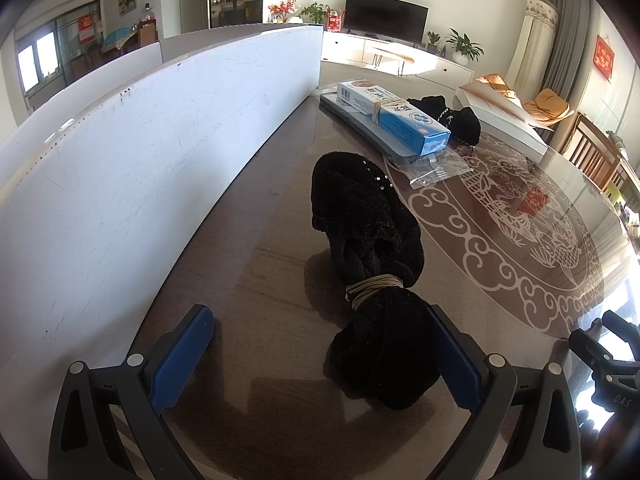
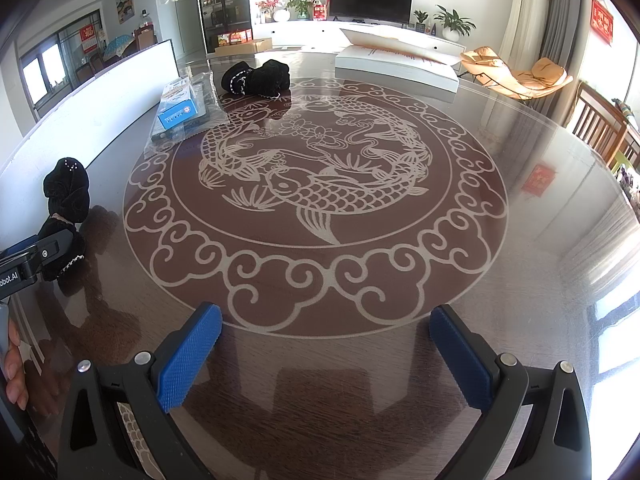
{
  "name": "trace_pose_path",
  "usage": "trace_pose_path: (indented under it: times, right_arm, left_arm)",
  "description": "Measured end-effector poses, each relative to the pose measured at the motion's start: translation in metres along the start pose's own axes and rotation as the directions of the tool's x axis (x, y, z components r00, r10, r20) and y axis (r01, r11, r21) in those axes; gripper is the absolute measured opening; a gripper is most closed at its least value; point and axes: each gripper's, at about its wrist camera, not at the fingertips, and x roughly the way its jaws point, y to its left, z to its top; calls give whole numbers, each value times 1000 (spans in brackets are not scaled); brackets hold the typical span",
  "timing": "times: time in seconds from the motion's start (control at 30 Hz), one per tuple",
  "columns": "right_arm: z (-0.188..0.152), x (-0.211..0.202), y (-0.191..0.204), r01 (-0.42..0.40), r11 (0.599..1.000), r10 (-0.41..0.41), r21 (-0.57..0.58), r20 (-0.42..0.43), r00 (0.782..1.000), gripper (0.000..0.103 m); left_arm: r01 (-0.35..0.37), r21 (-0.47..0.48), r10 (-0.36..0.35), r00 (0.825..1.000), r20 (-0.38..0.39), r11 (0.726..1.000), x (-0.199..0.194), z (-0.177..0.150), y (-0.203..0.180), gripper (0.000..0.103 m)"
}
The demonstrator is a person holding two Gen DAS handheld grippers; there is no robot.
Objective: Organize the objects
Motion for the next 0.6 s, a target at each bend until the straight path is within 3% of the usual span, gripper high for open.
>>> trace_pose_path:
  times: [0.17, 0.27, 0.4, 0.5, 0.57, 0.6]
  right_arm:
    - [20, 8, 5, -46, 998, 44, -30, -83, 996, 103]
    - [59, 9, 25, -105, 993, 103, -61, -30, 994, 103]
    - [123, 23, 80, -151, 970, 155, -192, 8, 988, 103]
    - [162, 52, 123, -139, 954, 141, -265, -12, 990, 93]
    - [185, 72, 148, -141, 948, 133, -286, -46, 990, 76]
    - [194, 82, 157, -137, 948, 125, -288, -60, 990, 75]
  left_arm:
    - [-1, 2, 1, 1000, 1, 1000, -2, -2, 1, 103]
    - [-3, 2, 3, 1000, 2, 1000, -4, -4, 2, 103]
    - [-3, 2, 3, 1000, 2, 1000, -4, -4, 2, 103]
    - [-3, 2, 3, 1000, 2, 1000, -3, -4, 2, 103]
    - [-3, 2, 3, 1000, 2, 1000, -3, -4, 2, 103]
    - [-3, 2, 3, 1000, 2, 1000, -3, -4, 2, 103]
